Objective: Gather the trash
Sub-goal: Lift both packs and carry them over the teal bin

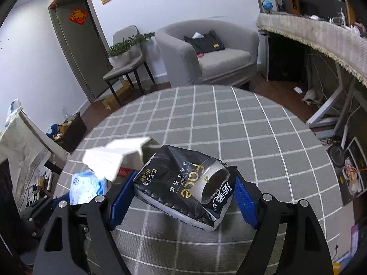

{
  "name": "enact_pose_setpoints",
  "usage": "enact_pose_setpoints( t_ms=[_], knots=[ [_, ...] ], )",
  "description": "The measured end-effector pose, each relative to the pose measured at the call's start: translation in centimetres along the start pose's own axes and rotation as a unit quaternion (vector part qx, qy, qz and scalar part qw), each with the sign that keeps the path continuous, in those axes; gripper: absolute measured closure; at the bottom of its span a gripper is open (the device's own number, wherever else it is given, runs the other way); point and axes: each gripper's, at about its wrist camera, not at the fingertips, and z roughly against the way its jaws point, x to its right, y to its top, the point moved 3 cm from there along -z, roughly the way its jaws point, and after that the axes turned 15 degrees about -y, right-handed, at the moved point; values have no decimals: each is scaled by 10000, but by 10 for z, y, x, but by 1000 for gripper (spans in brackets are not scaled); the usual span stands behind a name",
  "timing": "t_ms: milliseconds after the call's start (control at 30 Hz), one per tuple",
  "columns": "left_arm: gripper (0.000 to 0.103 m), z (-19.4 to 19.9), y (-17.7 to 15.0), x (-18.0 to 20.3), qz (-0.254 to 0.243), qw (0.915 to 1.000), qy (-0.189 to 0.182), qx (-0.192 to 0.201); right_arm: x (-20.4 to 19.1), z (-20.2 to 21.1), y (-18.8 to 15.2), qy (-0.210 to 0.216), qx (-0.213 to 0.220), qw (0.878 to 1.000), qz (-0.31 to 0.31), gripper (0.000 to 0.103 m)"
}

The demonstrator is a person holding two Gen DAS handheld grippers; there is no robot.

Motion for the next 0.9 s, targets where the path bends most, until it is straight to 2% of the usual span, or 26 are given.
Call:
enact_pose_setpoints(
  t_ms=[167, 500, 700, 900],
  knots=[
    [32, 20, 0, -4, -80, 9995, -95, 282, -18, 12, 7, 83, 236, 9997, -3, 22],
    [32, 53, -5, -27, -50, 9973, -124, 725, -76, 27, 8, 254, 602, 9963, 566, 22],
    [32, 77, -8, -52, 51, 9952, 74, 975, -109, 34, 4, 599, 763, 9929, 696, 22],
    [32, 98, -16, -82, 233, 9933, 322, 1087, -139, 33, 1, 830, 725, 9907, 802, 22]
  ],
)
